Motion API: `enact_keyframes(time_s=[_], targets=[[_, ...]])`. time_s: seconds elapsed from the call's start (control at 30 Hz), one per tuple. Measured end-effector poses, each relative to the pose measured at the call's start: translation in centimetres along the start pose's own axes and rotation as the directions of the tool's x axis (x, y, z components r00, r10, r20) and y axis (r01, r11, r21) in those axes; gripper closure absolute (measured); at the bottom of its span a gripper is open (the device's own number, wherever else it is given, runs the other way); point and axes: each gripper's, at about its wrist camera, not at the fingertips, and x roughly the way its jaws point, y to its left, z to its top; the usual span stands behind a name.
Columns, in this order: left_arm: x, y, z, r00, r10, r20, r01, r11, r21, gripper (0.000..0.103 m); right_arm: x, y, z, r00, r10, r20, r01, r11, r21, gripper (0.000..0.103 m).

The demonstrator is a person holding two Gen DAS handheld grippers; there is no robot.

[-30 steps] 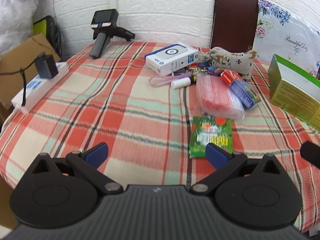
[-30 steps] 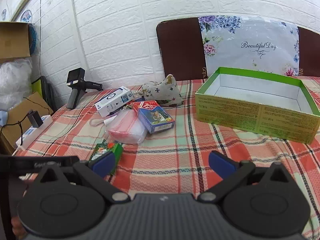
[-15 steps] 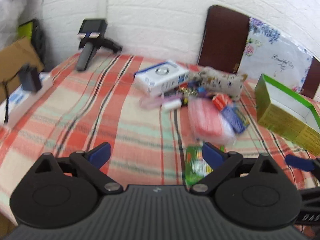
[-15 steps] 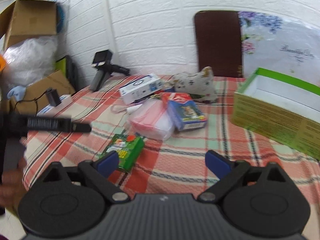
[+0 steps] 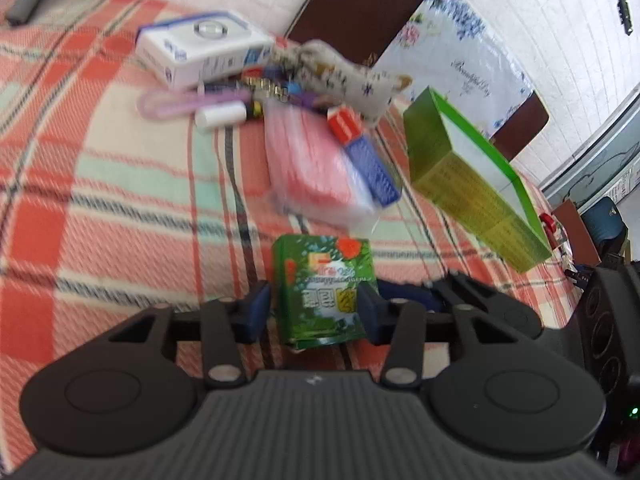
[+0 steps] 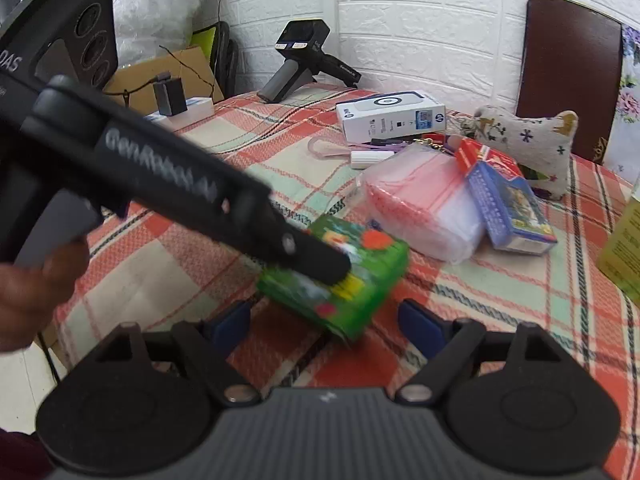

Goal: Organize objects
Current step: 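Reach the left tool toward the small green snack packet and grasp it, then carry the green packet with the left tool into the green box and release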

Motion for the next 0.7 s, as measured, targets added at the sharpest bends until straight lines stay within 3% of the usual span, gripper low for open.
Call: enact_keyframes(time_s=[0.1,0.23,0.4,0.7], targets=[[-0.4,-0.2,-0.2,1.000,0.021,0.022,-0.020,1.000,-0.019,0.063,0.0,0.1,0.0,0.999,-0.034,0.018,0.035,0.999,-0.020,0.026],[0.3,-1.6,-0.5,1.000,0.006,-0.018,-0.006,1.000,-0.013,0.064,-1.2,-1.0,-0.9,0.999,-0.036,0.009,0.036,0.999,0.008,0.026],[3.8,-7.1,-0.7,0.995,-0.038,-0.095,0.048,0.993,0.109,0.064,-4.9,-4.5,-3.9,0.989,-0.147,0.007,0.145,0.983,0.109,0.026],[11.2,-19.8,-3.8,0.969,-0.119,-0.214,0.197,0.900,0.390,0.058,-13.0,-12.5,-11.0,0.925,-0.378,-0.029,0.359,0.851,0.383,0.026]])
